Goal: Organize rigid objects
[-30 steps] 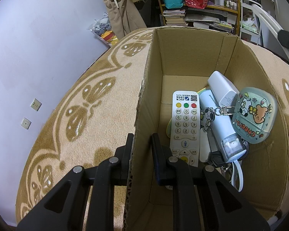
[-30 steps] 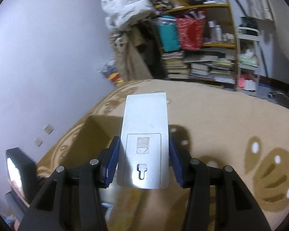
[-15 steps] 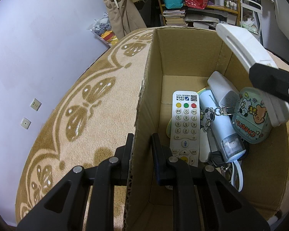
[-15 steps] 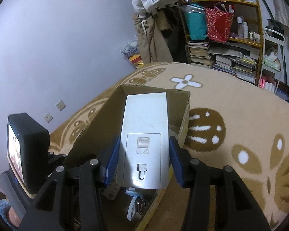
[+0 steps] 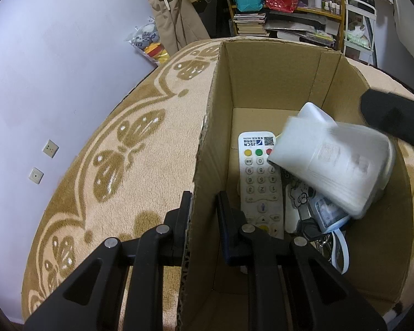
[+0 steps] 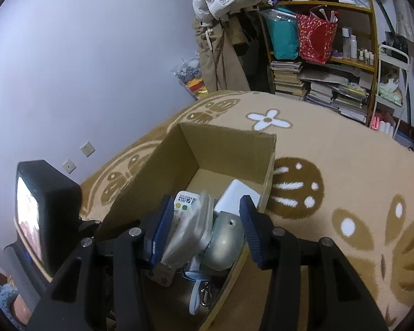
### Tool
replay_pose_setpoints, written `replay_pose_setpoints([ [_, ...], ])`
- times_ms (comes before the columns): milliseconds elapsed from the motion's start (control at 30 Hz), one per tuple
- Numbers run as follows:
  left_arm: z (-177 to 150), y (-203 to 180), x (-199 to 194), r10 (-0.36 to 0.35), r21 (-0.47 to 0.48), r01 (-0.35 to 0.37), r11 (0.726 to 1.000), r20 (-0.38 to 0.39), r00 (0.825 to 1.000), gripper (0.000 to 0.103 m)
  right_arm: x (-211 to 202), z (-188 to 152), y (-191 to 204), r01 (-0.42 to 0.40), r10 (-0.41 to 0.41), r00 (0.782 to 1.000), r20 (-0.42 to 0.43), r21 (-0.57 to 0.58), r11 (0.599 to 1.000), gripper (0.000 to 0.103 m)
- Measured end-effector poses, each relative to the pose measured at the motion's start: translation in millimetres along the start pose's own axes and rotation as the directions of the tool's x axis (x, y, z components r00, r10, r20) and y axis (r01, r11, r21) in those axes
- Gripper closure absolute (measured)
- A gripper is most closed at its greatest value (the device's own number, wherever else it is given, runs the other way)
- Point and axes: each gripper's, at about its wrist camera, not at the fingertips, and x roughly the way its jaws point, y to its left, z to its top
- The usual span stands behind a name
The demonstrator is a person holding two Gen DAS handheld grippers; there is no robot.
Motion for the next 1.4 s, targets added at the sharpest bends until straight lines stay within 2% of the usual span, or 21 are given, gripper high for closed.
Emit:
replay_pose_setpoints([
  [100, 0, 0, 0, 0.0, 0.0, 0.0, 1.0, -0.003, 1.0, 0.086, -9, 1, -2, 0.029, -0.029, 0.999, 0.013, 0.006, 1.0, 0.039],
  [367, 2, 1, -9, -0.002, 0.003, 0.002, 1.0, 0.019, 1.0, 0.086, -24, 1, -17, 0.1, -0.099, 0.995, -0.012, 0.049, 0.994, 0.035],
  [433, 3, 0, -12, -0.005, 0.007, 0.005, 1.0, 0.027, 1.0, 0.086, -31, 0, -19, 0.114, -0.114, 0.993, -0.012, 0.05, 0.992, 0.028],
  [567, 5, 0, -22, -0.029, 0.01, 0.029, 1.0, 0.03, 0.999, 0.083, -47, -2, -25, 0.152, -0.152, 0.988, -0.007, 0.065, 0.986, 0.019],
  [633, 6, 0, -28, -0.033, 0.02, 0.032, 0.999, 0.04, 0.999, 0.079, -55, -4, -29, 0.174, -0.174, 0.985, -0.007, 0.069, 0.982, 0.017],
  [733, 5, -2, -39, -0.026, 0.038, 0.024, 0.999, 0.062, 0.998, 0.064, -66, -6, -34, 0.202, -0.201, 0.979, -0.013, 0.071, 0.977, 0.016],
  [800, 4, -1, -48, -0.033, 0.045, 0.03, 0.999, 0.08, 0.996, 0.043, -72, -8, -37, 0.22, -0.219, 0.976, -0.014, 0.075, 0.973, 0.011],
  [833, 3, -2, -53, -0.033, 0.047, 0.029, 0.998, 0.094, 0.995, 0.041, -77, -10, -38, 0.234, -0.234, 0.972, -0.01, 0.083, 0.969, 0.007],
  [900, 2, -3, -65, -0.025, 0.058, 0.018, 0.998, 0.128, 0.992, 0.025, -84, -14, -41, 0.244, -0.245, 0.97, -0.005, 0.097, 0.965, 0.003],
  [967, 3, -3, -74, -0.017, 0.066, 0.008, 0.998, 0.146, 0.989, 0.015, -91, -19, -44, 0.257, -0.258, 0.966, -0.009, 0.106, 0.96, 0.001],
  [1100, 3, 0, -93, 0.001, 0.061, -0.013, 0.998, 0.196, 0.981, 0.006, -102, -25, -47, 0.288, -0.287, 0.958, -0.026, 0.124, 0.95, 0.0],
  [1167, 2, 2, -104, -0.011, 0.057, -0.002, 0.998, 0.22, 0.975, 0.005, -109, -27, -49, 0.296, -0.296, 0.955, -0.024, 0.134, 0.946, 0.0],
  [1400, -7, 11, -143, -0.034, 0.035, 0.024, 0.999, 0.296, 0.955, 0.001, -146, -36, -42, 0.311, -0.321, 0.946, 0.052, 0.144, 0.939, 0.0],
])
